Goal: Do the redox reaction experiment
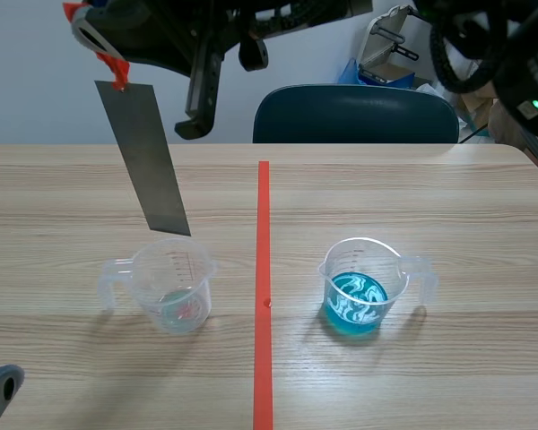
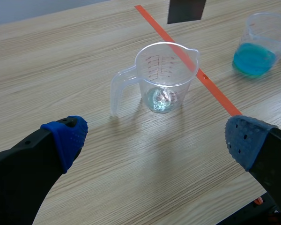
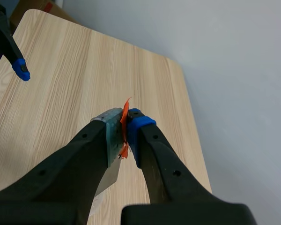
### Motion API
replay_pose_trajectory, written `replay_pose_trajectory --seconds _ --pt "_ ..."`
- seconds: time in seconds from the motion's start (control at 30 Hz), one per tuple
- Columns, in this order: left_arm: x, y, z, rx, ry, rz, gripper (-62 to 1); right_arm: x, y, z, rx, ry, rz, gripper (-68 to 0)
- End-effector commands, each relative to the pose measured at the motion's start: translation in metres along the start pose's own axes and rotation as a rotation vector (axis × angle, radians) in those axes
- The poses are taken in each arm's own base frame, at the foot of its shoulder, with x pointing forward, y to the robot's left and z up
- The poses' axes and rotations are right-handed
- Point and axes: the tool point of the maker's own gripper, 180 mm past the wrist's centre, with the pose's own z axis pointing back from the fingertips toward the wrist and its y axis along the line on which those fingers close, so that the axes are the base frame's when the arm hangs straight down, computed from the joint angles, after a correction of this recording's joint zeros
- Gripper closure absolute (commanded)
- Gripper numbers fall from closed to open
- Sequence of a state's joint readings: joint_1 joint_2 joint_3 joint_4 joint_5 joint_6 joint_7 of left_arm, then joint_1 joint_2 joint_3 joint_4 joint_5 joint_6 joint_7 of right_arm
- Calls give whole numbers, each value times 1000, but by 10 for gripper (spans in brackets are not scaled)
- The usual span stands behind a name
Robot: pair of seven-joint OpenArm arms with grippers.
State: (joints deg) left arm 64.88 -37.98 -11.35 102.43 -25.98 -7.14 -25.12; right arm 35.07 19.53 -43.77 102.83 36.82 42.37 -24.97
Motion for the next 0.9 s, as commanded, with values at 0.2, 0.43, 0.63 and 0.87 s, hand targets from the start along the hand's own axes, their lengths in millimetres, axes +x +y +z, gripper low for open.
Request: replay_pose_trajectory --seconds 0.2,0.43,0.63,0.87 --pt "9 -2 -2 -3 -35 3 -623 15 5 -14 39 -44 20 -6" --pt "9 -2 -2 -3 -35 3 -623 17 14 -21 64 -46 29 -6" --pt "9 -2 -2 -3 -35 3 -623 14 13 -21 58 -34 40 -6" --pt "9 -2 -2 -3 -35 3 -623 14 13 -21 58 -33 41 -6"
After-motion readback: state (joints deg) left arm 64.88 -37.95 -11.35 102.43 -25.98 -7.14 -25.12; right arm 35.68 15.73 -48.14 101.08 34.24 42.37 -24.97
